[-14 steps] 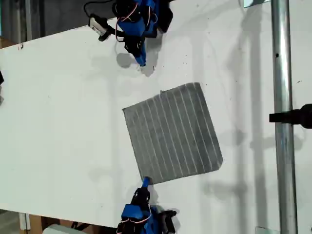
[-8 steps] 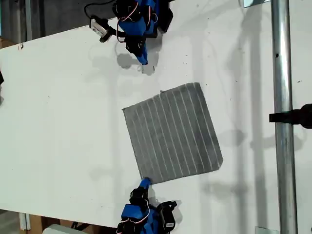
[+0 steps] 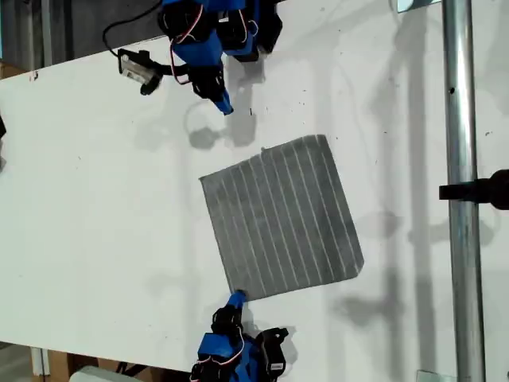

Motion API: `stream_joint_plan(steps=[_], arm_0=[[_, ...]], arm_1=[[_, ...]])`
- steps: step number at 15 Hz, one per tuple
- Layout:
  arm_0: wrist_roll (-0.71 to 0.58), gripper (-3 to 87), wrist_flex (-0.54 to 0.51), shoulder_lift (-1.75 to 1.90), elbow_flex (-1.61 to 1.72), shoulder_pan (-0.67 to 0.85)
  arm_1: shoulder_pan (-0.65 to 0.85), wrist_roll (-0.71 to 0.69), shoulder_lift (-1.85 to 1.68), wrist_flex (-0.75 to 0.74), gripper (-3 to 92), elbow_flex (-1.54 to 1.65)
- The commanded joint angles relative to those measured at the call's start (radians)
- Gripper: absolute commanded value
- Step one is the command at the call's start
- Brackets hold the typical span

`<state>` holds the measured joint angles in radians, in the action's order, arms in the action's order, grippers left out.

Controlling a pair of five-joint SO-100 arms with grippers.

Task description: Grasp corners of a towel and fold twice.

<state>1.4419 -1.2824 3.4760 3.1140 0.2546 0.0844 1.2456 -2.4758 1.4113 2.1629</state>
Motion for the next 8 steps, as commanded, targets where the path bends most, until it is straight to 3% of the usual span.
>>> stream_joint_plan(steps=[1, 5, 6, 7, 8], arm_0=[[0.012, -2.9, -0.003, -0.002, 0.006, -0.002], [0.017, -2.9, -0.003, -0.002, 0.006, -0.003], [0.017, -2.9, -0.003, -0.002, 0.006, -0.003], [0.014, -2.9, -0.003, -0.002, 0.006, -0.002], [0.011, -2.9, -0.003, -0.002, 0.006, -0.002]], arm_1=[[-0.094, -0.101, 0.328, 0.043, -0.4, -0.353], [-0.354, -0.207, 0.649, 0.164, 1.2, -0.713], [-0.393, -0.201, 0.646, 0.155, 13.6, -0.75], [-0.423, -0.19, 0.666, 0.175, 34.5, -0.79], [-0.446, -0.209, 0.689, 0.186, 44.1, -0.818]])
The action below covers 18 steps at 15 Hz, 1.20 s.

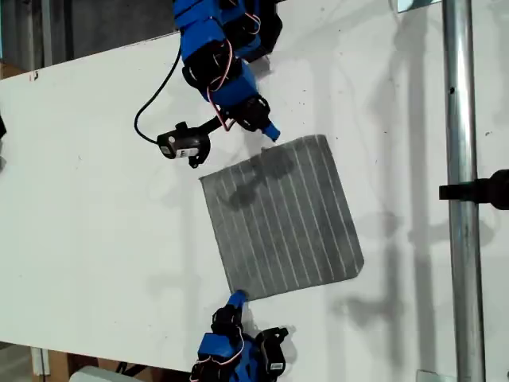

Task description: Grasp corners of a towel and fold twice.

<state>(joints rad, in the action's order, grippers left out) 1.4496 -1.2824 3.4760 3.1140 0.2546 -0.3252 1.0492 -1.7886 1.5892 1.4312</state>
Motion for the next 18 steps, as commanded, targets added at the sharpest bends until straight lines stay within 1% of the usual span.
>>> stream_joint_plan(steps=[1, 2, 4, 7, 11, 12, 13, 15, 18], arm_0=[[0.002, -2.9, -0.003, -0.002, 0.006, 0.0], [0.002, -2.9, -0.003, -0.002, 0.006, -0.002], [0.003, -2.9, -0.003, -0.002, 0.006, -0.006], [0.005, -2.9, -0.003, -0.002, 0.006, -0.006], [0.009, -2.9, -0.003, -0.002, 0.006, -0.009], [0.014, -2.9, -0.003, -0.002, 0.006, -0.012], [0.017, -2.9, -0.003, -0.002, 0.006, -0.014], [0.025, -2.9, -0.003, -0.002, 0.006, -0.015], [0.063, -2.9, 0.009, -0.002, -0.003, -0.035]], arm_1=[[-0.048, -0.026, 0.018, 0.009, 44.5, -0.083], [-0.055, -0.026, 0.048, 0.012, 45.3, -0.048], [-0.081, -0.026, 0.167, -0.04, 45.8, 0.049], [-0.092, -0.028, 0.419, -0.129, 45.8, 0.071], [-0.061, -0.035, 0.549, -0.238, 42.2, 0.106], [-0.055, -0.032, 0.583, -0.259, 39.2, 0.106], [-0.044, -0.034, 0.603, -0.287, 31.9, 0.107], [-0.017, -0.035, 0.632, -0.316, 7.1, 0.101], [-0.008, -0.032, 0.635, -0.356, 4.0, 0.101]])
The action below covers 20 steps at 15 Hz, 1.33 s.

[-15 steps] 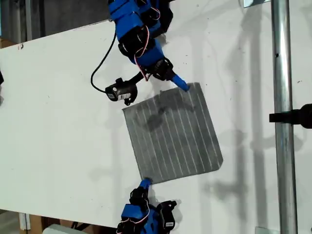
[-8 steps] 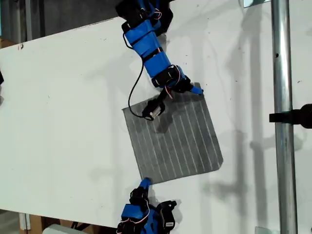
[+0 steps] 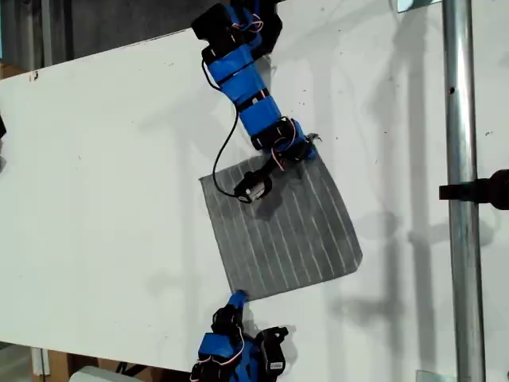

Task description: Grasp corners of a towel and fold twice.

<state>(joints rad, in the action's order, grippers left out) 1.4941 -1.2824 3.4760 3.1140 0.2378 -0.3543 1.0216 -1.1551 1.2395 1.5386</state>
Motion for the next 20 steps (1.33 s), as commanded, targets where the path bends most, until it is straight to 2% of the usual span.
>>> stream_joint_plan(steps=[1, 4, 6, 8, 12, 15, 16, 17, 18, 20], arm_0=[[0.035, -3.0, 0.029, -0.002, -0.028, -0.041], [0.097, -3.1, 0.032, -0.104, -0.268, -0.172], [0.097, -3.1, -0.02, -0.442, -0.575, -0.265], [0.031, -3.1, -0.078, -0.802, -0.881, -0.374], [-0.071, -3.1, -0.328, -1.419, -1.511, -0.561], [-0.141, -3.0, -0.362, -1.694, -1.804, -0.64], [-0.155, 7.4, -0.367, -1.747, -1.879, -0.646], [-0.169, 26.4, -0.367, -1.764, -1.907, -0.649], [-0.204, 32.4, -0.373, -1.779, -1.933, -0.65], [-0.276, 34.7, -0.38, -1.801, -1.954, -0.637]], arm_1=[[0.026, -0.008, 0.0, -0.021, -0.3, -0.011], [0.026, -0.009, -0.002, -0.037, -0.3, -0.023], [0.029, -0.011, -0.002, -0.055, -0.3, -0.023], [0.038, -0.015, -0.005, -0.057, -0.3, -0.029], [0.052, -0.034, -0.005, -0.054, -0.3, -0.038], [0.055, -0.035, -0.005, -0.049, -0.3, -0.038], [0.057, -0.035, -0.002, -0.049, -0.3, -0.038], [0.058, -0.037, 0.002, -0.051, -0.3, -0.038], [0.058, -0.038, 0.003, -0.052, -0.3, -0.038], [0.058, -0.038, 0.005, -0.052, -0.3, -0.038]])
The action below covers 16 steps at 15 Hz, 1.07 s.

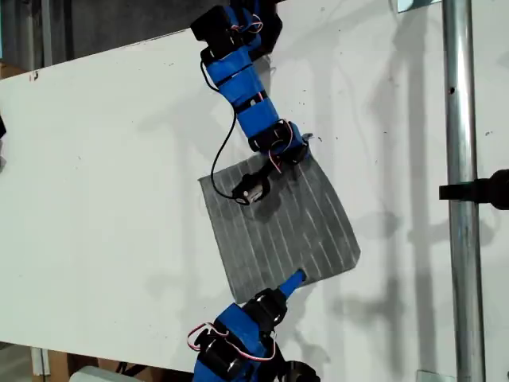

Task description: Grasp corners of a towel and fold twice.

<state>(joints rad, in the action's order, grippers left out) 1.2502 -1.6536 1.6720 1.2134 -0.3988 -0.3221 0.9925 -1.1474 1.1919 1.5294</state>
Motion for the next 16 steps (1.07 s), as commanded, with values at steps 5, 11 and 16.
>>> stream_joint_plan(steps=[5, 11, 16], arm_0=[[-0.011, 36.3, 0.0, -0.281, -0.086, -0.041], [0.098, 36.3, 0.052, -0.586, -0.267, -0.114], [0.167, 36.4, 0.158, -0.729, -0.273, -0.158]], arm_1=[[0.017, -0.011, -0.002, -0.011, -0.3, -0.029], [0.005, -0.009, 0.015, -0.029, -0.3, -0.029], [0.003, -0.023, 0.055, -0.023, -0.3, -0.057]])
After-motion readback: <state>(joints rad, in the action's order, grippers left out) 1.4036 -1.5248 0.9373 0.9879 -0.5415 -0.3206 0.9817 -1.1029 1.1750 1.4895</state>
